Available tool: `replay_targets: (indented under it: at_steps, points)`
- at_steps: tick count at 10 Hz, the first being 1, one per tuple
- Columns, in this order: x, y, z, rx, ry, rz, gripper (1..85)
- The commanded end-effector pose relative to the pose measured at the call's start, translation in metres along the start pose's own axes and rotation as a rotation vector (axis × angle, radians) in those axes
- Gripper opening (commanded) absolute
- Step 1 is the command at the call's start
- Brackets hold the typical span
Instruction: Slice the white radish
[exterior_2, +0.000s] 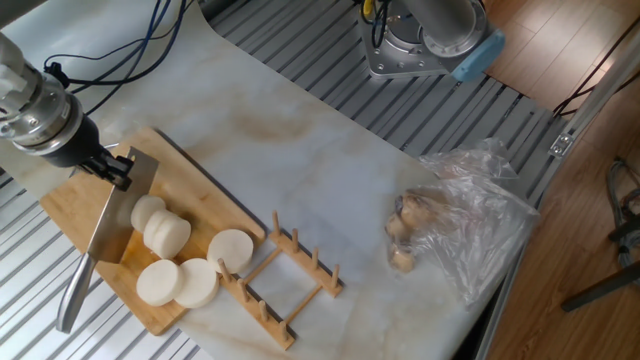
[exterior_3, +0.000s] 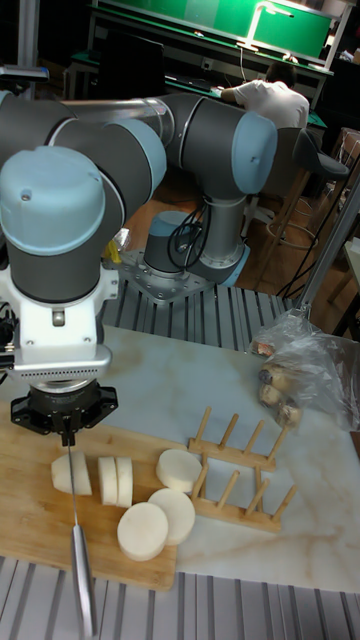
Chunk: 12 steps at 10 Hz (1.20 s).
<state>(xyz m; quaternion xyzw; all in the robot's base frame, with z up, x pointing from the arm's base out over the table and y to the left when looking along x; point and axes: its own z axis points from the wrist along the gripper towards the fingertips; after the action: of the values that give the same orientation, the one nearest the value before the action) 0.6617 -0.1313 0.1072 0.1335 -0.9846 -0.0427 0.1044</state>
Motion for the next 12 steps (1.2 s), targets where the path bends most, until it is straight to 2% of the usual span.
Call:
replay_targets:
  at_steps: [1, 3, 4, 7, 8, 12]
  points:
    - [-0.004, 0.002, 0.003, -0.018, -0.038, -0.010, 1.3]
    - [-0.007, 0.001, 0.008, -0.019, -0.065, -0.032, 1.3]
    - [-0.006, -0.002, 0.010, -0.010, -0.066, -0.039, 1.3]
    - [-0.001, -0.005, 0.013, -0.001, -0.043, -0.044, 1.7]
    - [-0.001, -0.008, 0.014, 0.010, -0.040, -0.042, 2.3]
    - [-0.001, -0.010, 0.017, 0.016, -0.023, -0.038, 5.3]
